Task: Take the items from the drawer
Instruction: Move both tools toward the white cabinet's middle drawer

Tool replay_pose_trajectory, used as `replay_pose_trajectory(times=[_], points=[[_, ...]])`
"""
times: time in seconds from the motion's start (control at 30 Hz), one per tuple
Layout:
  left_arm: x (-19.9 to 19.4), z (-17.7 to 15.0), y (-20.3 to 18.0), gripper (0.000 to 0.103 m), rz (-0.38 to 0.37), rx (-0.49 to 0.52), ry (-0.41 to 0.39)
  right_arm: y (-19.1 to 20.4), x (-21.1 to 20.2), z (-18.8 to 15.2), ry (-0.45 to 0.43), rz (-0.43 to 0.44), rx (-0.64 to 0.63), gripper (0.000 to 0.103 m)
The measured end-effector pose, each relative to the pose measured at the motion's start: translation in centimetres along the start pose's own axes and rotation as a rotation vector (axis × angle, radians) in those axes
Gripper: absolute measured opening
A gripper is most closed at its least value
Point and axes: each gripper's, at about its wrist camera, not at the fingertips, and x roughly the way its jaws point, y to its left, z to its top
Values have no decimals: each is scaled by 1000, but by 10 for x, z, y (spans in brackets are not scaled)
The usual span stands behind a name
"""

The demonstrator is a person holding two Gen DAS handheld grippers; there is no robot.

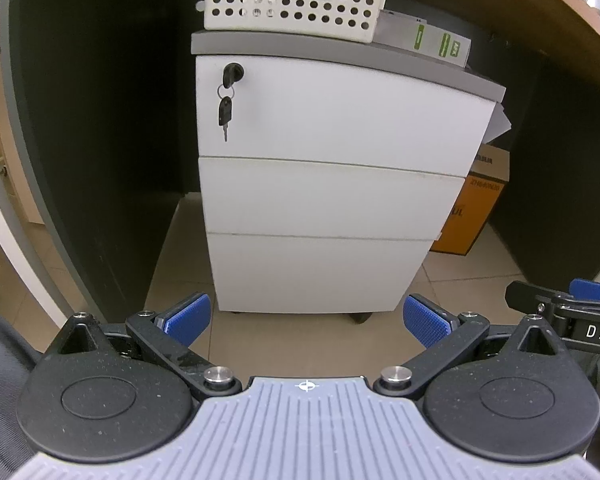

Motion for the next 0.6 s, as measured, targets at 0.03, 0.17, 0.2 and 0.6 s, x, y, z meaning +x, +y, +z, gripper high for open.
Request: replay_pose_trajectory(times=[0.03,0.17,0.2,0.6], points=[[1,0,1,103,1,-1,2,0,1,0,1,-1,-2,103],[7,2,4,103,5,2,3,-1,6,1,-2,7,-6,103],[9,2,5,103,3,4,1,0,9,2,1,7,-6,103],[38,15,19,103,11,21,-24,-10,52,22,11,21,-19,103]])
